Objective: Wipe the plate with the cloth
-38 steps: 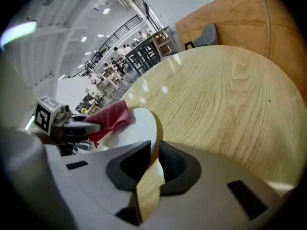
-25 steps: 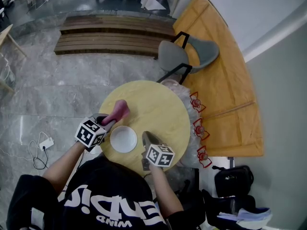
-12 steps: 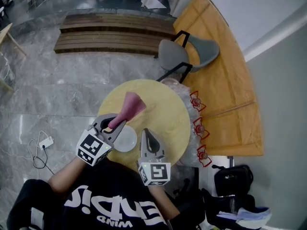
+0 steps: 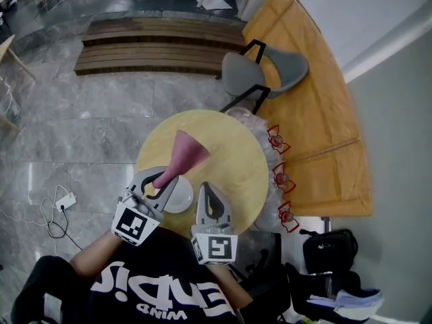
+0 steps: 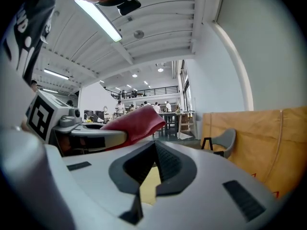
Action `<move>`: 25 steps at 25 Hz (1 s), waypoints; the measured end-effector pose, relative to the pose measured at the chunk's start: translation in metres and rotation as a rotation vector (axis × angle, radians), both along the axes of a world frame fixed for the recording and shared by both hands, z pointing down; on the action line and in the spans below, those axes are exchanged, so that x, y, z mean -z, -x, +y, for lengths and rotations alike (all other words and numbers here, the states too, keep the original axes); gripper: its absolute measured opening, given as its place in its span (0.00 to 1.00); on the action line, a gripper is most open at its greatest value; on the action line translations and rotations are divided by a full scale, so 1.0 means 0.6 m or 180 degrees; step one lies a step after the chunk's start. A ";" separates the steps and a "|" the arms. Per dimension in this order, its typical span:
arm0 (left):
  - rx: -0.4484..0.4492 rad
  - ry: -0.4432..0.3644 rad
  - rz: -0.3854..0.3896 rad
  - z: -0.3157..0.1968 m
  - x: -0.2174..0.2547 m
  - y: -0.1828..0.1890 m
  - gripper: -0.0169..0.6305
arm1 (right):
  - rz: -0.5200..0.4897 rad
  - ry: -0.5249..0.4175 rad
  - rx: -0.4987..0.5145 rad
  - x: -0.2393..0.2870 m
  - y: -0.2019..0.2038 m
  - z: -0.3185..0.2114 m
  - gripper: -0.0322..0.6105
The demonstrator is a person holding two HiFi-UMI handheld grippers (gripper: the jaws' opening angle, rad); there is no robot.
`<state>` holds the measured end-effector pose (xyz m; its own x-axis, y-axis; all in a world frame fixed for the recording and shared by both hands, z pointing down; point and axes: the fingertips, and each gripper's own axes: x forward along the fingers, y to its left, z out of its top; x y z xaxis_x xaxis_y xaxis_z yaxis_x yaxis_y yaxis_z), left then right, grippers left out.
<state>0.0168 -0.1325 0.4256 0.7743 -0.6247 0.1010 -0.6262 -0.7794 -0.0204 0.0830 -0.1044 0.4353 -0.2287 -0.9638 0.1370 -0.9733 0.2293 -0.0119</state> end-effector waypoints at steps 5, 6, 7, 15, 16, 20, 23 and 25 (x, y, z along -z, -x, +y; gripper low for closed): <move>0.0012 -0.0074 -0.0040 -0.002 -0.005 -0.002 0.10 | 0.0046 0.0026 0.0010 -0.002 0.001 -0.002 0.08; 0.0011 -0.0106 -0.0066 -0.002 -0.009 -0.002 0.10 | 0.0043 0.0028 0.0014 -0.002 0.002 -0.002 0.08; 0.0014 -0.0099 -0.0068 -0.003 -0.010 -0.002 0.10 | 0.0036 0.0027 0.0020 -0.001 0.003 -0.002 0.08; 0.0000 -0.0025 -0.0085 -0.007 -0.016 -0.008 0.10 | 0.0009 0.0057 0.0056 -0.008 0.001 -0.008 0.08; -0.0004 -0.0020 -0.0087 -0.008 -0.016 -0.009 0.10 | 0.0007 0.0058 0.0059 -0.009 0.001 -0.009 0.08; 0.0004 0.0021 -0.0054 -0.010 -0.012 -0.013 0.10 | -0.0002 0.0067 0.0073 -0.010 -0.001 -0.012 0.08; 0.0003 -0.0004 -0.0073 -0.011 -0.017 -0.012 0.10 | -0.0004 0.0082 0.0070 -0.011 -0.001 -0.014 0.08; -0.0002 0.0002 -0.0075 -0.013 -0.019 -0.011 0.10 | -0.0013 0.0091 0.0063 -0.011 -0.001 -0.016 0.08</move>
